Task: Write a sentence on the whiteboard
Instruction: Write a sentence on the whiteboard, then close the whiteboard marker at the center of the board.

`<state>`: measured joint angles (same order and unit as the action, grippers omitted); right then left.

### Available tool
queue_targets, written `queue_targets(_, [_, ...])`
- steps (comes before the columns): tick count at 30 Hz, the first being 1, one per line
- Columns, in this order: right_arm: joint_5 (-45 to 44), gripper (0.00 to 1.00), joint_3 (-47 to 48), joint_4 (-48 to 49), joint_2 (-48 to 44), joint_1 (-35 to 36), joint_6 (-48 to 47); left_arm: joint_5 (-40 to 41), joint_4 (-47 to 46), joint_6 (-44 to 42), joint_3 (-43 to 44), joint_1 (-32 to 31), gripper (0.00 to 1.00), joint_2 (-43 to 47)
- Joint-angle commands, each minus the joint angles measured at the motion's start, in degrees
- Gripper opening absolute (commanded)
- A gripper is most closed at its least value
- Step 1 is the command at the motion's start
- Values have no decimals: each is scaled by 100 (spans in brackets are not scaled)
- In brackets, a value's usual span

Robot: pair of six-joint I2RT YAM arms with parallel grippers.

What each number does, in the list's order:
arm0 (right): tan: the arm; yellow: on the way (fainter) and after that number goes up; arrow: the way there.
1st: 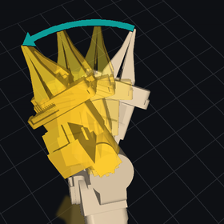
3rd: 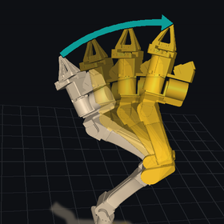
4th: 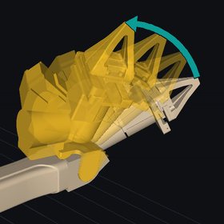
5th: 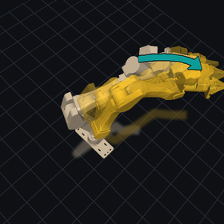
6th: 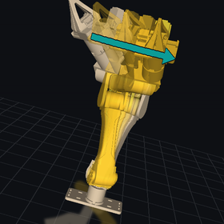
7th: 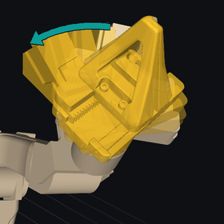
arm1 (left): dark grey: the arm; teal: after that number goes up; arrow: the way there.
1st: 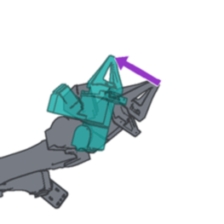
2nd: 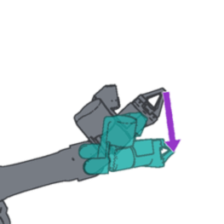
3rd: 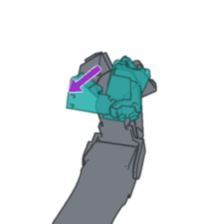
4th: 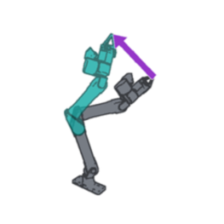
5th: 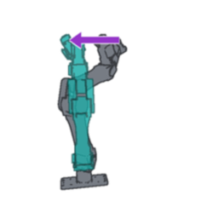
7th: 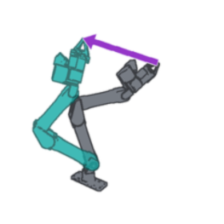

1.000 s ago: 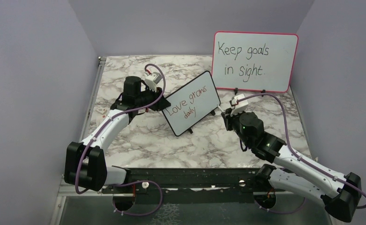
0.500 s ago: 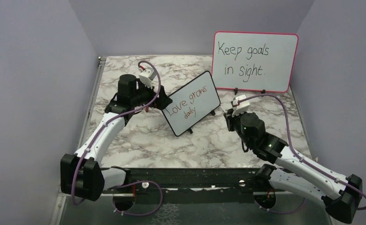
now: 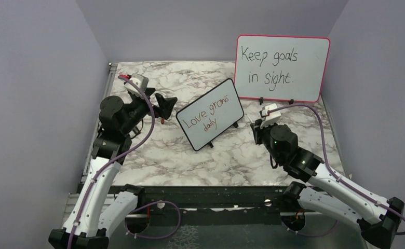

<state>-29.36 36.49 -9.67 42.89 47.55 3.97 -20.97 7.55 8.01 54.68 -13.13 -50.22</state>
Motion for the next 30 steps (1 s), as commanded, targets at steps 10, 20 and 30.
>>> queue_targets(10, [-214, 0, 423, -334, -301, -18, -195, 1315, 19, 414, 165, 127, 99, -772])
queue_targets(20, [-166, 1, 317, -313, -513, -23, -164, 1506, 801, 677, 706, 726, 97, -2421])
queue_targets(30, [-165, 0, 257, -265, -552, -22, -140, 1808, 1611, 482, 1065, 776, 86, -3762])
